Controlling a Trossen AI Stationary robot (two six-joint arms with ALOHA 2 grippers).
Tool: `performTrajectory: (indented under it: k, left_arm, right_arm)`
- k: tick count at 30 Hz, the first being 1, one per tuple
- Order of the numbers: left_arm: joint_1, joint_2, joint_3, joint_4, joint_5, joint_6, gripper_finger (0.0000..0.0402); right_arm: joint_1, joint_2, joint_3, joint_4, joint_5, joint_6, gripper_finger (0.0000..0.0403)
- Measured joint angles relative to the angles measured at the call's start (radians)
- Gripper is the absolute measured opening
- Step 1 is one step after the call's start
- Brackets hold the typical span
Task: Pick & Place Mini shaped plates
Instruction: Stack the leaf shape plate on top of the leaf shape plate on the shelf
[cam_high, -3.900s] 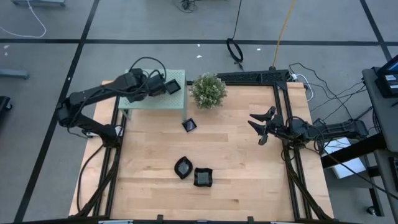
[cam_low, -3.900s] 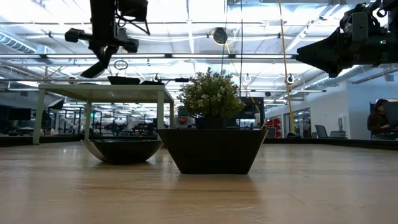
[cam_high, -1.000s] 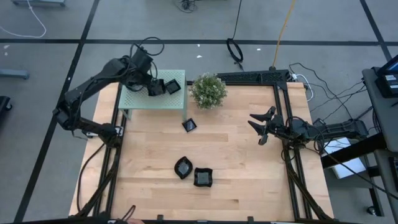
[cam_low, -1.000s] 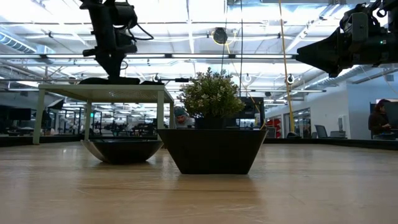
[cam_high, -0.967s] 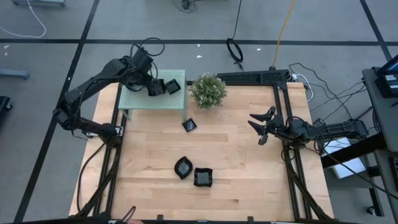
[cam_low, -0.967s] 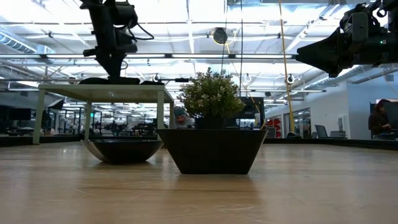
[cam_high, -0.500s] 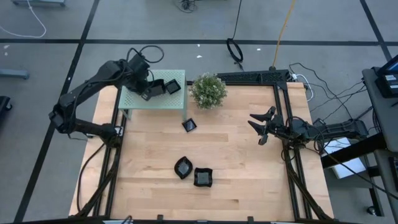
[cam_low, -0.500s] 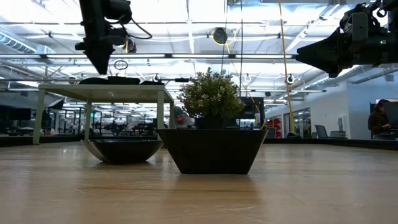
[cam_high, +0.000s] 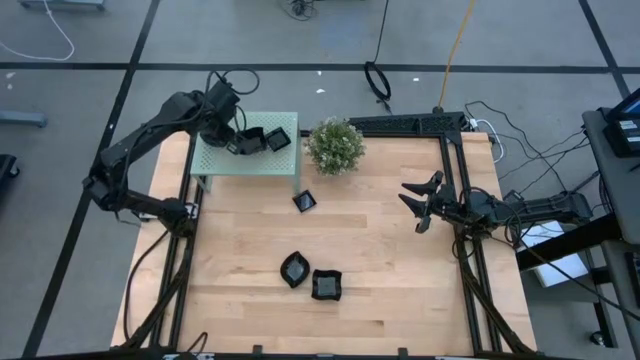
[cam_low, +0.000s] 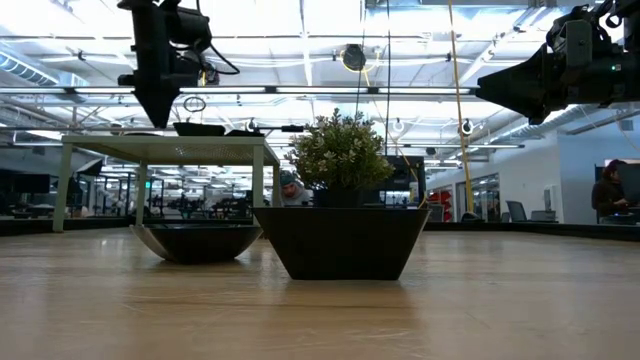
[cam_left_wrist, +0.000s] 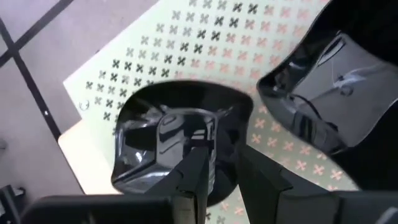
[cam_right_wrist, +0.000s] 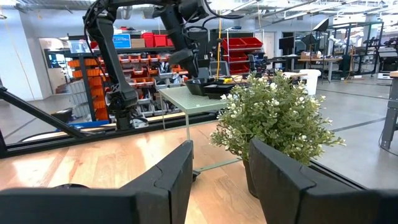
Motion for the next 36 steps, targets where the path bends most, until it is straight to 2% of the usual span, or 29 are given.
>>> performTrajectory:
  k: [4, 9, 13, 17, 20, 25, 28, 36]
  left_arm:
    - [-0.014, -0.004, 0.0, 0.014, 0.048, -0.001, 0.0085]
    - [-0.056, -0.031, 0.0, 0.043, 0.171, -0.037, 0.0085]
    - [-0.126, -0.057, 0.0, 0.074, 0.284, -0.092, 0.0085]
    - [-0.233, -0.062, 0.0, 0.16, 0.34, -0.164, 0.0085]
    - [-0.316, -0.062, 0.0, 0.236, 0.341, -0.238, 0.0085]
    - [-0.462, -0.043, 0.0, 0.355, 0.26, -0.411, 0.0085]
    - [-0.557, -0.033, 0.001, 0.36, 0.23, -0.478, 0.0085]
    - [-0.844, 0.042, -0.001, 0.265, 0.228, -0.574, 0.0085]
  right_arm:
    - [0.0, 0.0, 0.0, 0.0, 0.0, 0.0, 0.0144]
    - [0.0, 0.0, 0.0, 0.0, 0.0, 0.0, 0.0144]
    - [0.0, 0.0, 0.0, 0.0, 0.0, 0.0, 0.0144]
    - [0.0, 0.0, 0.0, 0.0, 0.0, 0.0, 0.0144]
    - [0.0, 0.0, 0.0, 0.0, 0.0, 0.0, 0.0144]
    - [0.0, 0.0, 0.0, 0.0, 0.0, 0.0, 0.0144]
    - [0.0, 0.0, 0.0, 0.0, 0.0, 0.0, 0.0144]
    - [0.0, 0.0, 0.0, -0.001, 0.0, 0.0, 0.0144]
